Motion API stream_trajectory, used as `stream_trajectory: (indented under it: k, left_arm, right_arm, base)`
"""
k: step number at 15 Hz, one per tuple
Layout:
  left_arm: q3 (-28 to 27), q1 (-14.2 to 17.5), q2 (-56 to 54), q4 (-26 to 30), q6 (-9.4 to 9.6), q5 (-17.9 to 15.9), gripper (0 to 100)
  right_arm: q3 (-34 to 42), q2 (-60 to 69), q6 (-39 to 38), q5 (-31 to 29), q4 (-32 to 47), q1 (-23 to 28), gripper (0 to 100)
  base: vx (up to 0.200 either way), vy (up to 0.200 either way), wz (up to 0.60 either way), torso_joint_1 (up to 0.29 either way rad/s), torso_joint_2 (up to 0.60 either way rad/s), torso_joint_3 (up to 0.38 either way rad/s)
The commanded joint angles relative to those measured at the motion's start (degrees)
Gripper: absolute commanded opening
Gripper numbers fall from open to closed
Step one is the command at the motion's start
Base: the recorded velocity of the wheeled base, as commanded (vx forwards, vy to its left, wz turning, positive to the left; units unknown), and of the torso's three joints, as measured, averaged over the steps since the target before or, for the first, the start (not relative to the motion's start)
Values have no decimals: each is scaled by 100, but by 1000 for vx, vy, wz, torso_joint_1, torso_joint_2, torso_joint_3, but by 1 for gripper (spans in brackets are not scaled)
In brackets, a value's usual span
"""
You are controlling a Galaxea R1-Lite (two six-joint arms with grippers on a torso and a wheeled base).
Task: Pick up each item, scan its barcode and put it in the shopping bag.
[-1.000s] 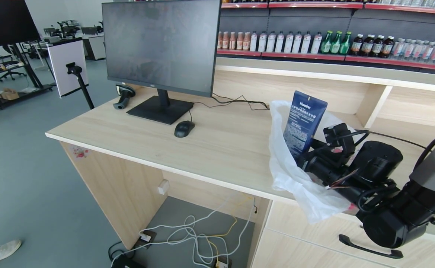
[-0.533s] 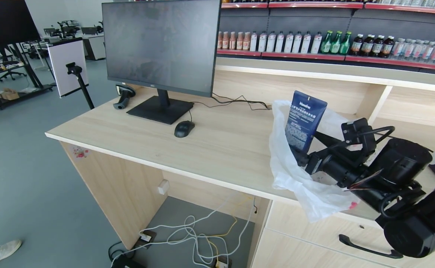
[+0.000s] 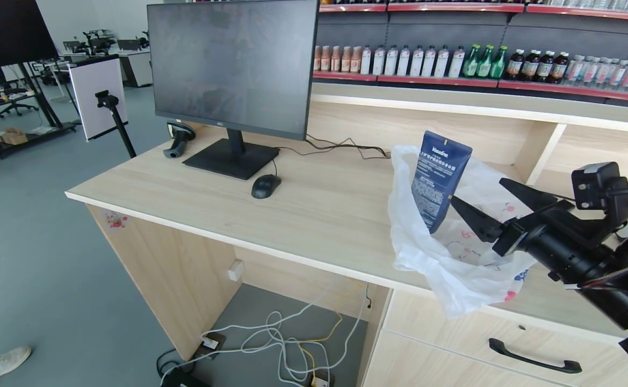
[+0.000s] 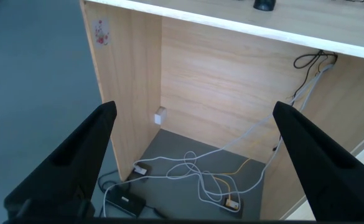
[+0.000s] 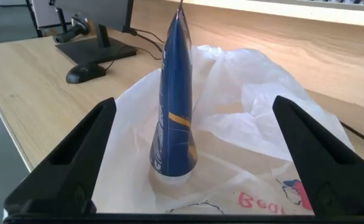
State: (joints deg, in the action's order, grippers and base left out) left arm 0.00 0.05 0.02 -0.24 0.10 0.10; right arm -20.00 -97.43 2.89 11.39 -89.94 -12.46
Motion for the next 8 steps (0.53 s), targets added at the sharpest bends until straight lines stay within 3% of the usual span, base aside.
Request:
stream_trajectory:
  k: [1,4,8]
  left_arm:
    - [0,-5,-2,-2,-1,-1,100]
    - [0,-5,-2,-2,8,-1,100]
    - [0,4,-2,-2,-1,-1,100]
  right_arm:
    - [199,541,-43,4,-6,33,100]
    - [427,778,-87,4,-6,51,100]
    - [480,787,-87,4,-6,68,100]
  base:
    - [0,0,0,0,0,0]
    - [0,0,0,0,0,0]
    - [0,0,-600,-1,2,6]
